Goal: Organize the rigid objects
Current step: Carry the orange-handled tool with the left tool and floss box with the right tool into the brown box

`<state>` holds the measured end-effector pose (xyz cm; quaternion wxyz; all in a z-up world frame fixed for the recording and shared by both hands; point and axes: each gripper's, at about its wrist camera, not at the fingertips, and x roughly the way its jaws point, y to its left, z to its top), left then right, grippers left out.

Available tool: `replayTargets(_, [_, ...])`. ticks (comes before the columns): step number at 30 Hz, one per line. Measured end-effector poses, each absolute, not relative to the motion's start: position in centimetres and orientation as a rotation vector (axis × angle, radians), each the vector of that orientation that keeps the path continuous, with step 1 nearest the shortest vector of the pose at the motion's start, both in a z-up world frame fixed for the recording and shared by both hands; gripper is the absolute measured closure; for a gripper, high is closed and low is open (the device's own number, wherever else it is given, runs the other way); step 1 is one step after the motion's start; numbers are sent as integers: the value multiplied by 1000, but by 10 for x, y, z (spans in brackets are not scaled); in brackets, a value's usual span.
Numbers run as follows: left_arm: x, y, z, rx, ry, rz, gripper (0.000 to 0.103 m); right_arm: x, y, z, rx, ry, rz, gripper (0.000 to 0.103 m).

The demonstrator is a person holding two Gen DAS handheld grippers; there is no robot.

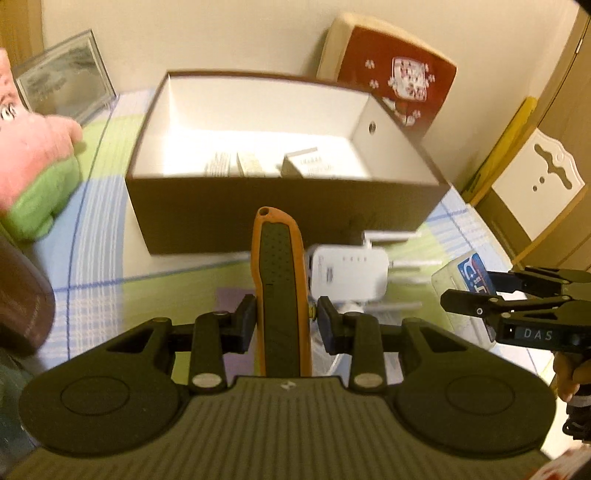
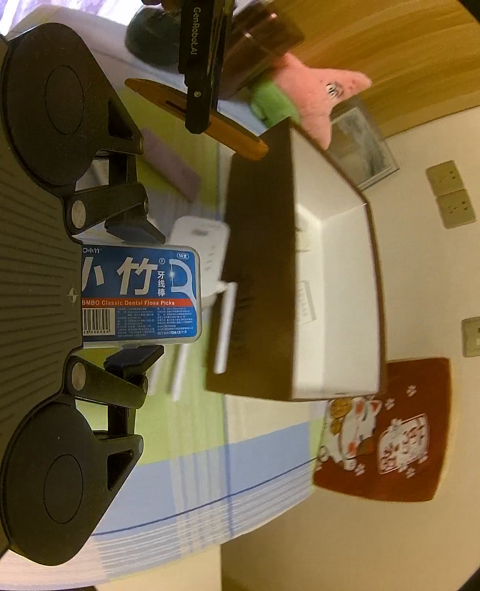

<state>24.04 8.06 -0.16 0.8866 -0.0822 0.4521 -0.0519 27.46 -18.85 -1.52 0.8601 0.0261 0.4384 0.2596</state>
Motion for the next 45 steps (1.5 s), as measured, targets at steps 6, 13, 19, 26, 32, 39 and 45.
replayTargets(6, [259,89,15,-145,894,-96,73,303,-185,4,69,870,576,50])
replayTargets(13, [294,97,35,-91,844,-86,73,345,-176,18,62,822,588,50])
replayTargets(19, [330,109,45,-65,826,-70,73,382,-168,20,45,808,567,50])
replayTargets(26, [381,122,44,-19,840,-39,73,428,-159,15,11,810,531,50])
replayTargets(32, [425,132,23,15,891,-16,73,462,-150,-2,-24,846,505,50])
replayTargets(39, [466,137,-5,67,949,-8,73,487,-140,-28,-76,887,483,50])
replayTargets(45, [488,136,-22,100,984,-6,73,499,-135,-41,-114,904,472,50])
